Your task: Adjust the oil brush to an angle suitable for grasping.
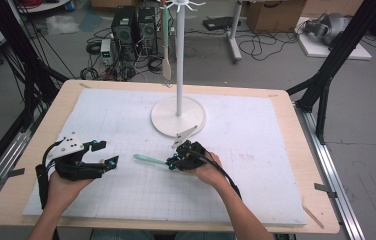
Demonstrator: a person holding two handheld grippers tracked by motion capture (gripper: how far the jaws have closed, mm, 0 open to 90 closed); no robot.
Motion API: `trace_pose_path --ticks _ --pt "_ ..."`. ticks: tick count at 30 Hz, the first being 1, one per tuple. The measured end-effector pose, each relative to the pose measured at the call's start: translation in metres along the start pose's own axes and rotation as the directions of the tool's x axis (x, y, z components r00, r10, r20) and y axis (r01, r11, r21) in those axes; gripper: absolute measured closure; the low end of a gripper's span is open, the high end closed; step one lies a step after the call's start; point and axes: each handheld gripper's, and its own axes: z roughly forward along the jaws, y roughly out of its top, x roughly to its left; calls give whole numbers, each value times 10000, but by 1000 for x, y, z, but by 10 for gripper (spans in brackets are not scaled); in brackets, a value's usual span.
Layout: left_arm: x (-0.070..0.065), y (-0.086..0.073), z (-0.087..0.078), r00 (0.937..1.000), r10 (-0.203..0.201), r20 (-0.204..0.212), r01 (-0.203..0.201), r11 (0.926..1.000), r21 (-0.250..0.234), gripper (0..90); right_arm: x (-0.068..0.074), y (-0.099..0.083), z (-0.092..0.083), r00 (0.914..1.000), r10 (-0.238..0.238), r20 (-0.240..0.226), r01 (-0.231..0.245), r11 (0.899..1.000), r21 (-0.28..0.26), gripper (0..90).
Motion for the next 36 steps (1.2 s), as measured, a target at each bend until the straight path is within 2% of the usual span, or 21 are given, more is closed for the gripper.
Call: trace_pose_path --ticks 6,11,16,24,36 --pt "0 0 0 10000 -9 31 9 10000 -47 284 2 1 -9 9999 144 -84 -147 9990 -413 827" --pt "1 0 1 9999 28 155 -27 10000 -40 284 3 2 -18 10000 -21 -89 14 9969 -781 827" --pt "2 0 1 9998 -1 183 2 10000 -32 284 1 0 -25 9999 107 -74 -114 9953 -961 827" --pt "2 -1 2 9998 17 222 -16 10000 -27 284 0 -1 -33 9999 105 -97 -114 9947 -1018 826" --pt "0 -1 3 9997 52 238 -52 10000 29 284 3 0 -34 9999 25 -110 -37 9941 -1082 826"
